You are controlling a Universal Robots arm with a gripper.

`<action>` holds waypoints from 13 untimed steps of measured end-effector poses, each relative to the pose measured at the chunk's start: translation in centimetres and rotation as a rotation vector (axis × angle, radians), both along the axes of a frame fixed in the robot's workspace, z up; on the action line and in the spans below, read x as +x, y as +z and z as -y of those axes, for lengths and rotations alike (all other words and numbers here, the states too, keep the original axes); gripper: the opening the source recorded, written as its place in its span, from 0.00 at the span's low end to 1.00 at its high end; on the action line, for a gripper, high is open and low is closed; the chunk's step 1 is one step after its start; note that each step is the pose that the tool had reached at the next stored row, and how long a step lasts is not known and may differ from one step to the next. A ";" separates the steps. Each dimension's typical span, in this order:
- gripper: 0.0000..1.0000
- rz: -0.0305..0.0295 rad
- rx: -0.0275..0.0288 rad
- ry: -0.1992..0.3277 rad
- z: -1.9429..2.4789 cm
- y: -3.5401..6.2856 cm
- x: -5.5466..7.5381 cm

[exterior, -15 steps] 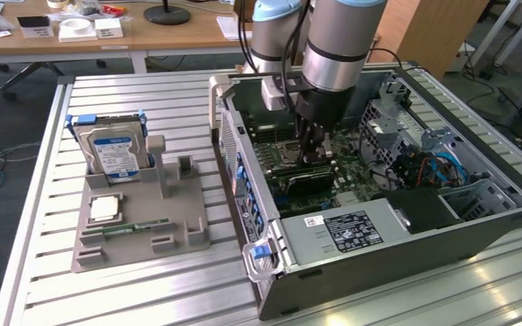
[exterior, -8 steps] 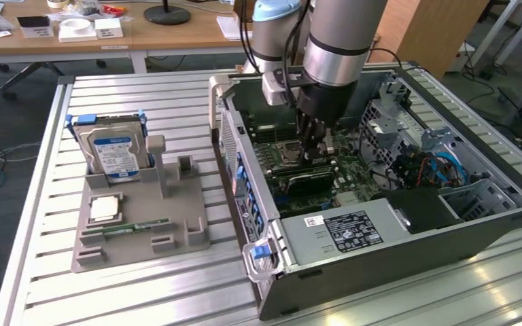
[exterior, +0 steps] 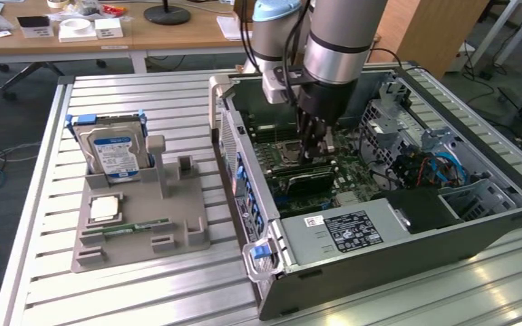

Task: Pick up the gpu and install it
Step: 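Press down on the gpu until it lock into place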

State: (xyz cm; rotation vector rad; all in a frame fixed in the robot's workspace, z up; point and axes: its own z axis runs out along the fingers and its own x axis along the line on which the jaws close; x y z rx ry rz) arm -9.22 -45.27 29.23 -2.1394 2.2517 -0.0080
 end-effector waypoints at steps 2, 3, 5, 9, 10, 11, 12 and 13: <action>0.11 0.0000 0.0000 0.000 0.00 0.22 0.0; 0.11 0.0000 0.0001 0.000 0.00 0.33 0.0; 0.11 0.0001 0.0002 0.000 0.00 0.44 0.0; 0.11 0.0001 0.0002 0.000 0.00 0.44 0.0; 0.11 0.0000 0.0000 0.000 0.00 0.45 0.0; 0.11 0.0000 0.0001 0.000 0.00 0.45 0.0; 0.11 0.0001 0.0000 0.000 0.00 0.45 0.0; 0.11 0.0000 0.0000 0.000 0.00 0.45 0.0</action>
